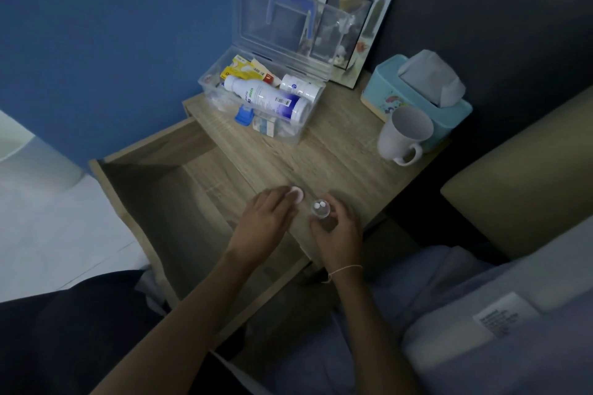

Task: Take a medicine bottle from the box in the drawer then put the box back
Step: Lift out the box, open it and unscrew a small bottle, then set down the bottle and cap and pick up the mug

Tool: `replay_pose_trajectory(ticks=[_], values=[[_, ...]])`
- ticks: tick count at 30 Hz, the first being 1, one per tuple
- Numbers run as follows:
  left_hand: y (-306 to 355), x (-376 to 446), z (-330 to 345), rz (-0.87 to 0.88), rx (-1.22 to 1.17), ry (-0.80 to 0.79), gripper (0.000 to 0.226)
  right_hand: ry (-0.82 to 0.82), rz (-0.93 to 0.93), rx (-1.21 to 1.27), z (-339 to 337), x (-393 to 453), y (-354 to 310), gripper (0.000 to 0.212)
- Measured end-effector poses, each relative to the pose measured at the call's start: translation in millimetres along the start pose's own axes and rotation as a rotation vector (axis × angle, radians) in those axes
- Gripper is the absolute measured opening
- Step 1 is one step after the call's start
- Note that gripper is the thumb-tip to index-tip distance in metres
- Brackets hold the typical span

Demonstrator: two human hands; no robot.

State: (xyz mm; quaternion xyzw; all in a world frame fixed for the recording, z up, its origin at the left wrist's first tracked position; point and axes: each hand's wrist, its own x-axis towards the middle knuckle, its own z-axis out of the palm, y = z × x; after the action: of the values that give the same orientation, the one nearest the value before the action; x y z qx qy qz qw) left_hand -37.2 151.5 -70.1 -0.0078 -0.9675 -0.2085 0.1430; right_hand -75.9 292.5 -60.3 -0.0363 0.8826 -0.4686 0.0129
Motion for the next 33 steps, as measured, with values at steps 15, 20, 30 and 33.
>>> replay_pose_trajectory(ticks=[15,20,30,33], values=[[-8.2,14.3,-12.3,-0.134,0.004,-0.082,0.048,0.129,0.003,0.083,-8.2,9.0,-18.5,0.049],[-26.2,45.1,-10.1,-0.27,0.007,-0.067,0.049,0.411,-0.096,0.073,-32.3,63.2,-50.6,0.046],[-40.7,39.5,3.4,-0.251,0.011,0.005,0.064,0.501,0.265,0.101,-58.8,135.3,-23.4,0.08],[-41.6,40.3,4.9,-0.259,0.002,0.01,0.061,0.518,0.334,0.197,-57.9,142.2,-11.0,0.071]])
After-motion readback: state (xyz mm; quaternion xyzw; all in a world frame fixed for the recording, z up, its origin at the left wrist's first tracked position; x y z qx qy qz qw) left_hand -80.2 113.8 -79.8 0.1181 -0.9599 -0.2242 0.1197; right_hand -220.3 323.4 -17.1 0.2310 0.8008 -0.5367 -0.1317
